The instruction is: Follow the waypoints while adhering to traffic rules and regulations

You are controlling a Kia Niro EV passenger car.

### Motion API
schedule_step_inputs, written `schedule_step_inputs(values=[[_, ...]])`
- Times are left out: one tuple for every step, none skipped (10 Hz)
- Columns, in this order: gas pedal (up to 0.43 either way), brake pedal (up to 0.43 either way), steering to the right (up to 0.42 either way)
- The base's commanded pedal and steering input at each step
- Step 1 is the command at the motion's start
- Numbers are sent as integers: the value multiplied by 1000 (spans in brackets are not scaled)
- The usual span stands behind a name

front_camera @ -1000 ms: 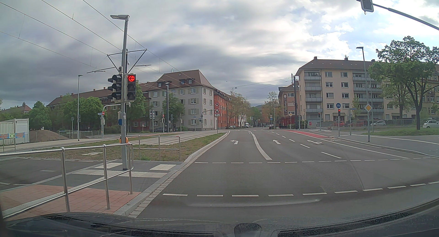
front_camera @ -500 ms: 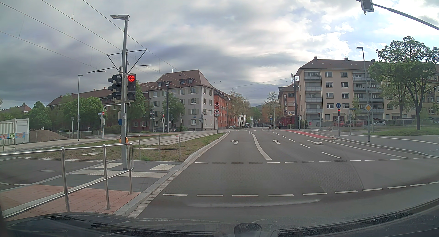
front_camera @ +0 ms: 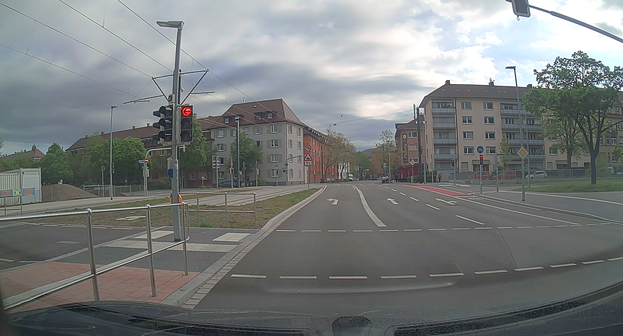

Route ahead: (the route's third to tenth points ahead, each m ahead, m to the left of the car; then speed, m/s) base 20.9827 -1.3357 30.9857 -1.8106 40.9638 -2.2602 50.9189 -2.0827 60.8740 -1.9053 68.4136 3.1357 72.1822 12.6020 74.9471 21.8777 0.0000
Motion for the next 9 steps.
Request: schedule_step_inputs(values=[[0,250,11],[0,250,10],[0,250,11],[0,250,11],[0,250,10],[0,250,11],[0,250,10],[0,250,11],[0,250,11]])
